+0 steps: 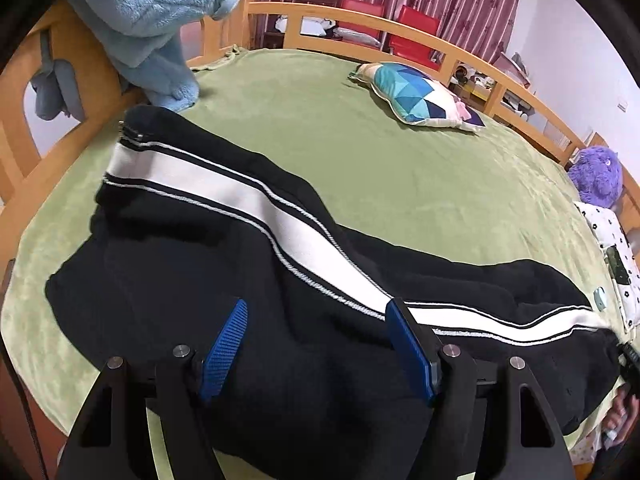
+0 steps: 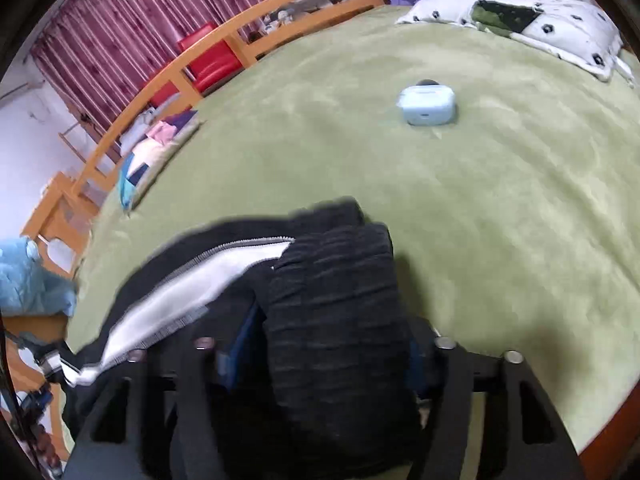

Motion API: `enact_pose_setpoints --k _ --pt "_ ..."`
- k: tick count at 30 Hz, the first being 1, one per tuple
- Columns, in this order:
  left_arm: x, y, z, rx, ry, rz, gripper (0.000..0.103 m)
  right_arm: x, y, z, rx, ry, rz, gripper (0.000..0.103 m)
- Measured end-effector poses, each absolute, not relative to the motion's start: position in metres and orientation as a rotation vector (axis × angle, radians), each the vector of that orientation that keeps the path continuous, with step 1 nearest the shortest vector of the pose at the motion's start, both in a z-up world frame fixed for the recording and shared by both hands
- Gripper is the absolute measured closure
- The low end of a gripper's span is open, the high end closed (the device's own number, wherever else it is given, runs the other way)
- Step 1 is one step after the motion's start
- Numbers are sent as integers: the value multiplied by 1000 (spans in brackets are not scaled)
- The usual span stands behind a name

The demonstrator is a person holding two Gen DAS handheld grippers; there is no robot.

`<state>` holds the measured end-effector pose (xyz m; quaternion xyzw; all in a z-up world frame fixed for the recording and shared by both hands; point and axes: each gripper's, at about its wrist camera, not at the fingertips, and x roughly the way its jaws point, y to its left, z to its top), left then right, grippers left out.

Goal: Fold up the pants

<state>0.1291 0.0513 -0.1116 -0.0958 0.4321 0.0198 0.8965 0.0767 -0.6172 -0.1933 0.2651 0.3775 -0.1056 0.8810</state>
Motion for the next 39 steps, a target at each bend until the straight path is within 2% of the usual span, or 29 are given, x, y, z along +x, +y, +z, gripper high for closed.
enact_pose_setpoints --k 2,4,6,7,8,9,12,13,16,18,23,27,29,31,32,34,35,37,39 --pt "126 54 -108 -189 883 62 33 81 -598 -153 412 675 -163 62" --pt "124 59 -105 -187 873 83 33 78 -592 -117 370 538 -150 62" --pt "123 63 -107 -194 874 89 33 85 -604 -102 429 482 -165 60" --pt "123 65 -108 -199 878 93 33 93 -610 -105 441 498 -190 57" --pt "122 66 -111 -204 883 97 33 106 -615 -116 446 543 -230 48" --pt "122 68 -114 -210 891 98 33 117 -617 -129 437 603 -263 44" --pt "120 73 -121 -211 917 90 33 139 -619 -180 400 847 -321 41" --pt "118 74 -123 -208 921 89 33 132 -619 -187 396 858 -322 39" --pt "113 78 -126 -208 929 86 33 97 -623 -187 445 821 -333 36" --pt "109 80 -128 -216 931 78 33 72 -626 -185 498 810 -356 29" --pt "105 76 -135 -224 944 56 33 20 -613 -200 656 795 -314 24" --pt "103 69 -139 -229 960 34 33 19 -606 -240 861 805 -256 23" --pt "100 66 -137 -217 956 30 33 21 -608 -253 967 730 -269 16" --pt "98 65 -136 -213 950 35 33 28 -612 -251 1042 649 -253 16" --pt "98 64 -136 -215 949 38 33 38 -613 -251 1068 656 -242 18" --pt "98 64 -137 -226 952 42 33 57 -613 -249 1045 716 -289 38" --pt "99 64 -137 -234 955 44 33 64 -613 -244 1013 737 -287 61" --pt "99 63 -135 -233 954 49 33 75 -615 -210 899 761 -221 68" --pt "98 64 -131 -221 937 50 33 59 -625 -150 801 620 -155 72"
